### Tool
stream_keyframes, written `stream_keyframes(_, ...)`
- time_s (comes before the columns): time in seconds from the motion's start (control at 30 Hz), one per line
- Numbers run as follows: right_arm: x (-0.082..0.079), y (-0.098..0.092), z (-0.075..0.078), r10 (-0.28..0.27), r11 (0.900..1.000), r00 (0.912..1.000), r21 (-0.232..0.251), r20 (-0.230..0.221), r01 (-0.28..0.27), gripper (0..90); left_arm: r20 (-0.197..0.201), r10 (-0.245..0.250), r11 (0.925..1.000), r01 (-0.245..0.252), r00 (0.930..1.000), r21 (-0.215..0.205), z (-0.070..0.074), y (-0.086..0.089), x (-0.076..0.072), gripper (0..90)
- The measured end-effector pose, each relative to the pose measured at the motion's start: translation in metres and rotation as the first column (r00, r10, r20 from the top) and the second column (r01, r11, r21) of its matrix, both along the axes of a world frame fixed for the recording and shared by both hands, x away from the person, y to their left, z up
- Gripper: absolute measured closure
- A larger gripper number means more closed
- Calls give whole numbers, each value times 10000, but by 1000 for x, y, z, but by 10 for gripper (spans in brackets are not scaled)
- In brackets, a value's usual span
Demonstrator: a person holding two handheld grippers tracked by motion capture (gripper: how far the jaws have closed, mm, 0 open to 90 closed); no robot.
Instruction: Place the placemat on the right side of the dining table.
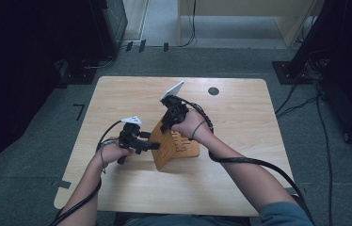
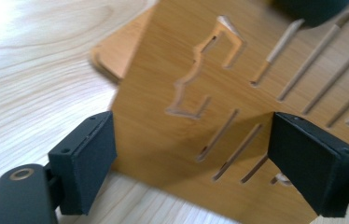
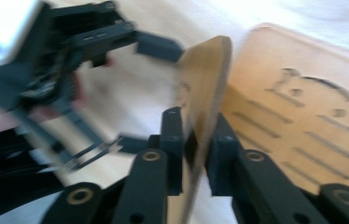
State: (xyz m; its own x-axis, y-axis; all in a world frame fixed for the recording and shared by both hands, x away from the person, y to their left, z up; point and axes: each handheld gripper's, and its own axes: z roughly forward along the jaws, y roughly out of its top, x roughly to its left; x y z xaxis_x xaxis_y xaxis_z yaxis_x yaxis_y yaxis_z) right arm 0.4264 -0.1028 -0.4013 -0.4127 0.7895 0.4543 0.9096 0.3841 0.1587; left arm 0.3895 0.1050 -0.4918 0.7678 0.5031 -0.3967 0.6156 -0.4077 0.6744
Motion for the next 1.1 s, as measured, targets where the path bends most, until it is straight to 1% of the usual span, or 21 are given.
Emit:
stream_keyframes(0.03,0,1,8,131,9996,9997,270,-183,-126,852,6,119,9999,-119,9999,-97,1,5,1,146)
stream_keyframes(0.07,0,1,8,131,9996,9997,270,-183,-126,852,1,209,9997,-209,9998,-138,2,7,1,146)
stream_keyframes(0.1,-1,4,15,362,9993,9993,73,23,-363,874,43,297,9994,-296,9996,-164,4,10,2,146)
stream_keyframes(0.13,-1,4,15,362,9993,9993,73,23,-363,874,65,382,9990,-381,9992,-221,4,12,2,146)
stream_keyframes(0.17,-1,5,18,452,9989,9990,89,66,-452,873,60,364,9991,-363,9993,-203,5,14,2,146)
stream_keyframes(0.2,-2,7,22,612,9981,9979,-50,189,-611,874,87,368,9991,-366,9993,-235,5,14,1,146)
stream_keyframes(0.23,-3,9,29,801,9963,9962,-325,355,-790,877,113,372,9990,-369,9992,-237,6,14,1,146)
stream_keyframes(0.27,-3,9,29,801,9963,9962,-325,355,-790,877,107,372,9991,-370,9993,-201,6,14,1,146)
stream_keyframes(0.33,-5,10,36,1052,9927,9921,-671,681,-1007,877,163,315,9995,-314,9994,-84,6,12,1,146)
stream_keyframes(0.37,-5,10,38,1078,9918,9912,-773,772,-1019,877,208,313,9995,-313,9993,-14,5,10,0,146)
stream_keyframes(0.4,-5,9,41,1083,9919,9897,-759,933,-1014,878,229,300,9995,-302,9993,89,5,9,0,146)
stream_keyframes(0.47,-5,6,46,1041,9927,9847,-749,1398,-943,877,243,340,9990,-346,9991,283,3,7,0,146)
stream_keyframes(0.5,-4,3,48,982,9935,9850,-715,1417,-887,877,244,377,9986,-386,9990,358,3,6,0,146)
stream_keyframes(0.6,-2,-3,50,870,9948,9881,-634,1269,-794,877,280,516,9976,-528,9983,437,3,6,2,146)
stream_keyframes(0.73,0,-14,52,723,9951,9884,-761,1333,-625,877,324,692,9961,-708,9971,520,2,4,5,145)
stream_keyframes(0.83,3,-23,51,476,9963,9906,-775,1281,-379,877,354,627,9958,-649,9974,650,1,1,7,146)
stream_keyframes(1.03,6,-36,48,154,9959,9938,-906,1103,-54,876,376,445,9947,-478,9983,915,-1,-7,10,145)
stream_keyframes(1.1,7,-40,48,76,9955,9936,-947,1126,31,876,367,428,9947,-461,9984,921,-1,-9,10,145)
